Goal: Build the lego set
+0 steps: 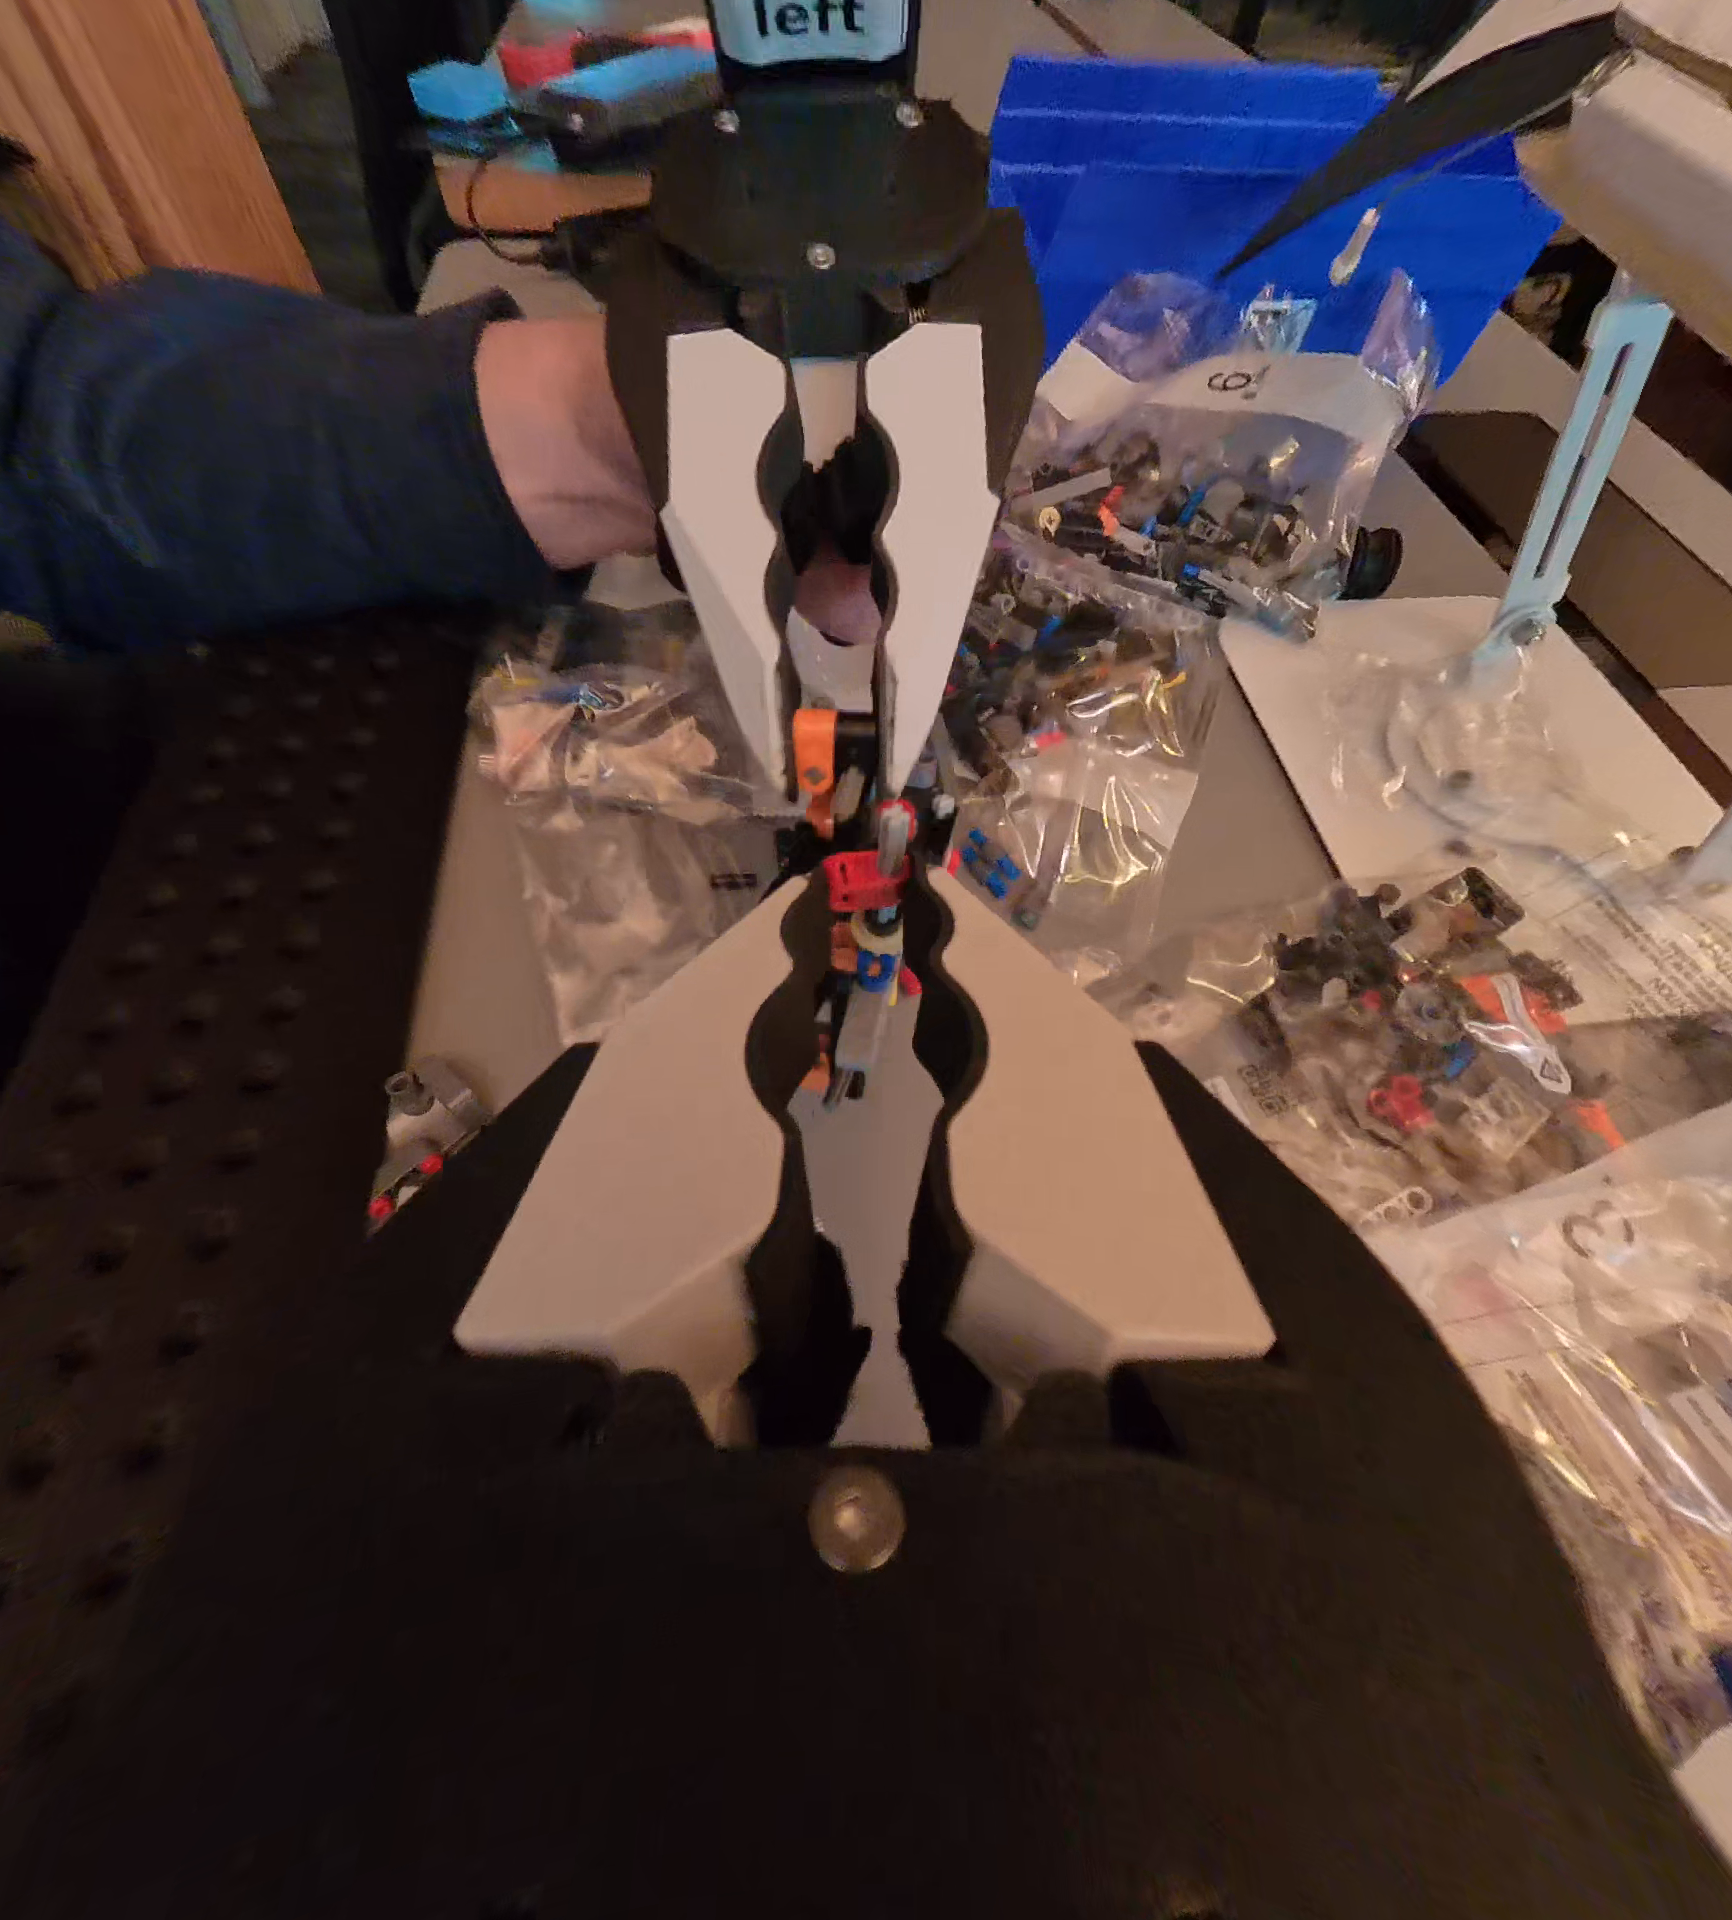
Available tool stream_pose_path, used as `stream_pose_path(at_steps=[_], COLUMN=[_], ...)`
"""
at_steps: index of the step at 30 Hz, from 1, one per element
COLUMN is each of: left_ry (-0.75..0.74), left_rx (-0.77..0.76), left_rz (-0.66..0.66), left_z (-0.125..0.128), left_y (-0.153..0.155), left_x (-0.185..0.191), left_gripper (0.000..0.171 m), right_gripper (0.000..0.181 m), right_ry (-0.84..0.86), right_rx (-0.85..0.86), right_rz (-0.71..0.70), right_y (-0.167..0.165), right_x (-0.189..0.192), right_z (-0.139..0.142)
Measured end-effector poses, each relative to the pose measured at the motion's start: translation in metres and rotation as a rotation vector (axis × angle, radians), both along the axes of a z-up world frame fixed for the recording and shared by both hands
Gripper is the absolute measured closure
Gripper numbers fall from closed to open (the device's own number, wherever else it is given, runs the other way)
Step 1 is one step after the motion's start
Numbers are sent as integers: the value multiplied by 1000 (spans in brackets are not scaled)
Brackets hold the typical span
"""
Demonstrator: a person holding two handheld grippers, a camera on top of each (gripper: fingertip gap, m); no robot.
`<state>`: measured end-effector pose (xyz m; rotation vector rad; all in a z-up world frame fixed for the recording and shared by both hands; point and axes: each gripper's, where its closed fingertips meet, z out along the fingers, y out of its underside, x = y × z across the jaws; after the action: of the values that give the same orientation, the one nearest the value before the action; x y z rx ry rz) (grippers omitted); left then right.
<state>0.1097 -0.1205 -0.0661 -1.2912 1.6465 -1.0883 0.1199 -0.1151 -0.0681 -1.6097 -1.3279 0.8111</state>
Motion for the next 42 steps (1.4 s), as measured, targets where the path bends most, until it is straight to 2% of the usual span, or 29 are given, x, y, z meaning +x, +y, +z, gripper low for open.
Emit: stream_pose_path(at_steps=[2, 4, 7, 13, 16, 18, 27, 33, 35, 36, 38, 42], left_ry=[-4, 31, 18, 82, 103, 96, 110, 108, 107, 91, 101, 104], left_rx=[-7, 5, 3, 44, 84, 110, 148, 166, 161, 145, 146, 155], left_rz=[3, 7, 1, 9, 21, 0, 10, 26, 22, 15, 10, -1], left_z=[2, -8, -4, -17, -21, -20, -21, -21, -21, -19, -21, -22], left_y=[2, 2, 2, 1, 2, -4, -7, -2, 0, -2, -3, -5], left_x=[-3, -2, -1, 2, 2, 6, 13, 11, 7, 6, 7, 8], left_gripper=[156, 156, 156, 156, 156, 157, 156, 156, 156, 156, 156, 156], right_gripper=[170, 169, 169, 169, 170, 170, 169, 169, 178, 178, 165, 158], right_ry=[-18, -31, 0, -55, -50, -18, -22, 22, 26, 16, 11, -98], right_rx=[7, -18, -28, -52, -117, -163, -154, -176, -118, -99, -121, -110], right_rz=[6, -10, -8, -23, -41, -67, -120, -80, -107, -108, -59, -51], right_y=[0, 3, 4, 7, 12, 16, 24, 19, 22, 22, 14, 12], right_x=[-4, -4, -6, -5, -1, 0, -2, -2, 5, 8, 4, 2], right_z=[-2, -8, -4, -17, -21, -21, -22, -15, -10, -10, -12, -31])
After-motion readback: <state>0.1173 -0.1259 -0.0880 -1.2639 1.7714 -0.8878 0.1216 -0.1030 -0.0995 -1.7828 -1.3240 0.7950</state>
